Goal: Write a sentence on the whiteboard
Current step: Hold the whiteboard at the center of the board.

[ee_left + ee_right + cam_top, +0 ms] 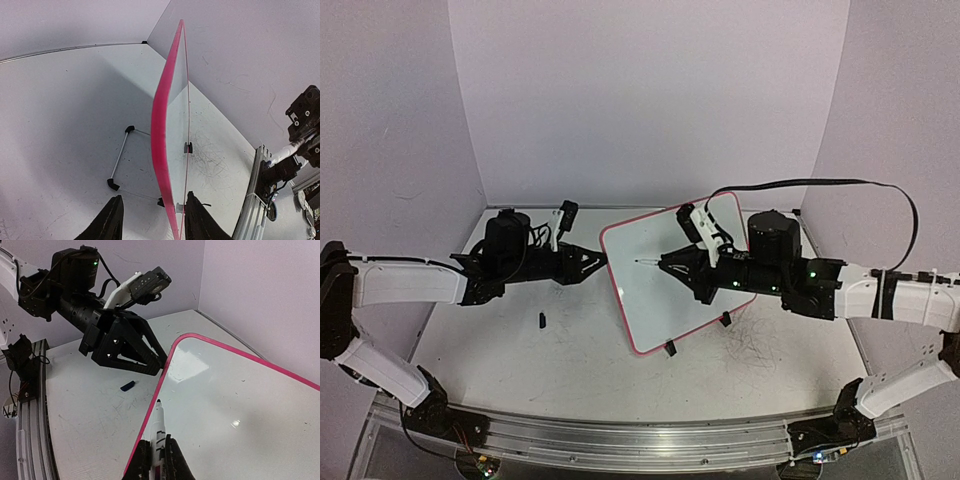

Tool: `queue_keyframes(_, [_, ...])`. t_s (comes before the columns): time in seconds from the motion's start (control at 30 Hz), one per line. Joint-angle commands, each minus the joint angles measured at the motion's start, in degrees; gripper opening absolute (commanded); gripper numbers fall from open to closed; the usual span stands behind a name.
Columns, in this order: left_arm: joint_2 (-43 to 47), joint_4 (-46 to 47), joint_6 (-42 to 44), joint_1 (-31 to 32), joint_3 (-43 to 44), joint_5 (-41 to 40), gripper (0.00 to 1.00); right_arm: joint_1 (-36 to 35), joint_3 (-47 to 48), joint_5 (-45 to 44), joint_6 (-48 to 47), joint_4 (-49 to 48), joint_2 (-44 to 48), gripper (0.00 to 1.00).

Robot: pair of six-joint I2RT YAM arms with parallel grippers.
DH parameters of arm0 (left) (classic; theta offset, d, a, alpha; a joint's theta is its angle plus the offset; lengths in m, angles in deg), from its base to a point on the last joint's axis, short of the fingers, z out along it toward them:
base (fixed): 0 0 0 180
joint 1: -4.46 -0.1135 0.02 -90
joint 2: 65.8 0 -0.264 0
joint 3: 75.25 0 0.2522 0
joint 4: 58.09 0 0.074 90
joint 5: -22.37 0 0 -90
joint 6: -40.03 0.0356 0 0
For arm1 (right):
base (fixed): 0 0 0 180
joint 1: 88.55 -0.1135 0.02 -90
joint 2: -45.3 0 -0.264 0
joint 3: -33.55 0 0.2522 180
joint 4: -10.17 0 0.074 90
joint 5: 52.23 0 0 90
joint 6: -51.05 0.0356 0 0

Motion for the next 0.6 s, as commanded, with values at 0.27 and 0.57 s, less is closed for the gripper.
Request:
queue_keyframes(0.27, [0.0,5.4,-0.5,-0.1,3.2,2.2,0.55,-1.2,3.3,-6.8,-1.5,-2.7,-4.2,0.0])
queue_keyframes(0.57, [-6.3,6.0,-0.9,-0.1,7.4,1.2,0.46,-1.2,3.3,-8.3,-2.1,-3.6,-5.5,0.0])
